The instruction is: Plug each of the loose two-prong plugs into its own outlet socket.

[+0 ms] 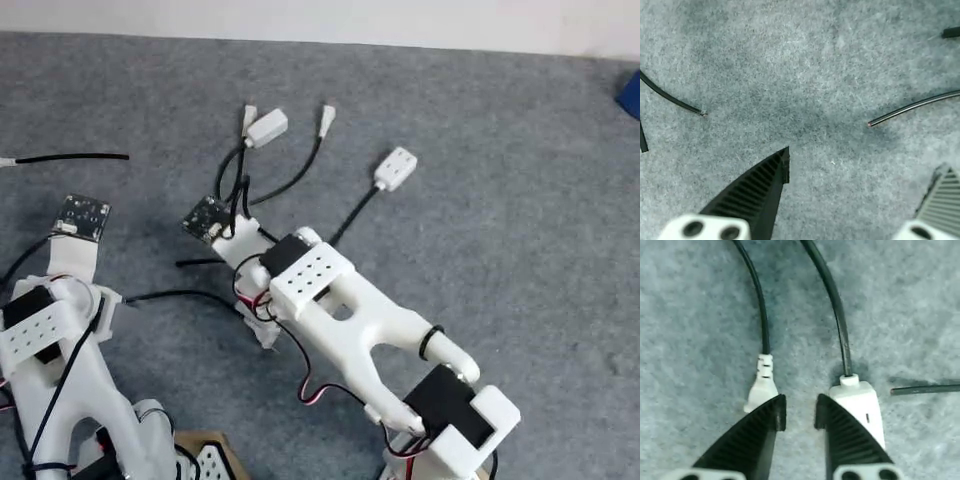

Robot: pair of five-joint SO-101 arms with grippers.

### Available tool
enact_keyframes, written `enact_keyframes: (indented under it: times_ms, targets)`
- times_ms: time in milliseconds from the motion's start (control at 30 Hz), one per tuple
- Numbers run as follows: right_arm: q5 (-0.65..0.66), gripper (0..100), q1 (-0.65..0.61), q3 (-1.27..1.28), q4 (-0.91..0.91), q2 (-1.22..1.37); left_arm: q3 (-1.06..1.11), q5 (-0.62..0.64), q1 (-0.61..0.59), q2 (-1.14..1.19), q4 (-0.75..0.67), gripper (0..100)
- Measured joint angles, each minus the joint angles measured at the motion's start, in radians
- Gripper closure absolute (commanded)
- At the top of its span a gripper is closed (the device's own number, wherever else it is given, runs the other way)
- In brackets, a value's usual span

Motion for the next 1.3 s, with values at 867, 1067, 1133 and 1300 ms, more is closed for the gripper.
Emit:
enact_keyframes:
  times_ms: [867, 1067, 1133, 1300]
  targets:
    - [-0.084, 92.1, -0.129, 0.0, -0.086, 0.097, -0.008, -0.002, -0.052, 0.0, 0.0, 57]
    - [-0.048, 92.1, -0.129, -0.002, -0.127, 0.153, -0.063, -0.002, -0.13, 0.0, 0.0, 57]
    - [-0.032, 92.1, -0.126, -0.015, -0.13, 0.193, -0.066, -0.002, -0.14, 0.0, 0.0, 57]
    - [-0.018, 92.1, -0.126, -0.043, -0.127, 0.245, -0.066, -0.002, -0.166, 0.0, 0.0, 57]
